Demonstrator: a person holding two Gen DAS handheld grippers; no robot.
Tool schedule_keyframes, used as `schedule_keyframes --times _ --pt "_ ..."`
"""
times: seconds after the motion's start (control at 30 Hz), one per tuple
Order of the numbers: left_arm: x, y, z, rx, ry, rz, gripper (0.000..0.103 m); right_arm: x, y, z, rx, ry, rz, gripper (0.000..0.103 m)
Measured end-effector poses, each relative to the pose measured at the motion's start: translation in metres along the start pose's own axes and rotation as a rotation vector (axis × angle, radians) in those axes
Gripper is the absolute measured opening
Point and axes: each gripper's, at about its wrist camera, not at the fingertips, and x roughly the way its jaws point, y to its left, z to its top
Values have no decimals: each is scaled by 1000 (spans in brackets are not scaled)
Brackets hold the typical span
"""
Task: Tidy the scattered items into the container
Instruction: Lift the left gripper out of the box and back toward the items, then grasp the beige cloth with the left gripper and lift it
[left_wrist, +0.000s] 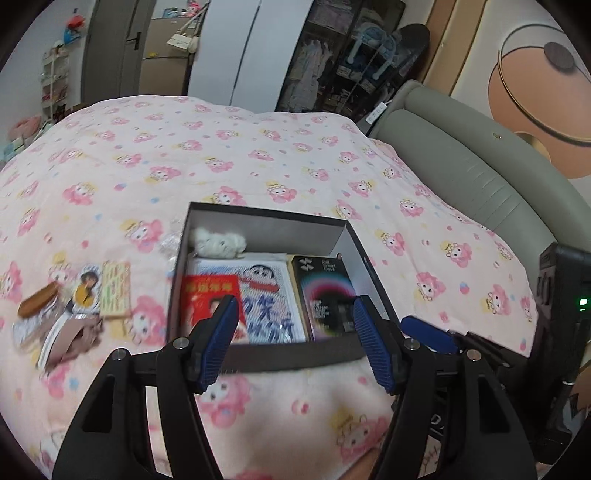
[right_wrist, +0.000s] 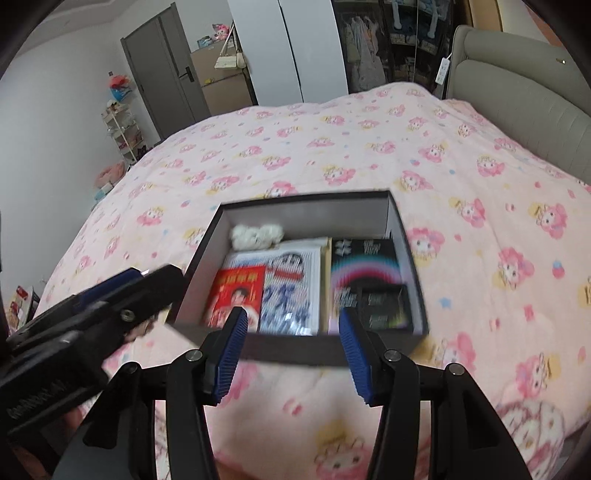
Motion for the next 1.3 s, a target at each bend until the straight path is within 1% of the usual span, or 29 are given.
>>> schedule_keyframes --times 0.1,0.23,0.37,0.43,0.6,0.73,0.83,0.9,1.0,1.1,1.3 --pt "-16 5 -11 -3 -5 5 66 -3 7 -12 -6 19 6 47" --pt "-31 15 -24 -10 -14 36 66 -14 21 -23 -13 0 15 47" --pt "-43 31 -33 -54 -19 21 67 -22 38 -27 -48 -14 11 47" --pt "-48 38 -35 -62 -24 28 67 -23 45 -30 -58 -11 17 47" --pt "-58 55 -40 -77 -31 46 67 -22 65 -34 -79 -4 23 47" --pt "-68 79 -45 -125 -42 69 67 -14 84 -35 -106 4 38 47" --pt "-76 103 -48 -161 -46 107 67 -5 107 -37 -139 20 67 47" --pt "-82 118 -51 -181 -55 136 67 4 123 -38 -157 37 102 47" --pt "-87 148 -57 -235 -59 164 67 22 152 -41 -202 69 143 47" --pt "-87 176 -62 -282 -51 194 67 44 181 -44 -248 102 175 47" --pt "-78 224 -68 -360 -37 223 67 91 213 -48 -274 193 206 47"
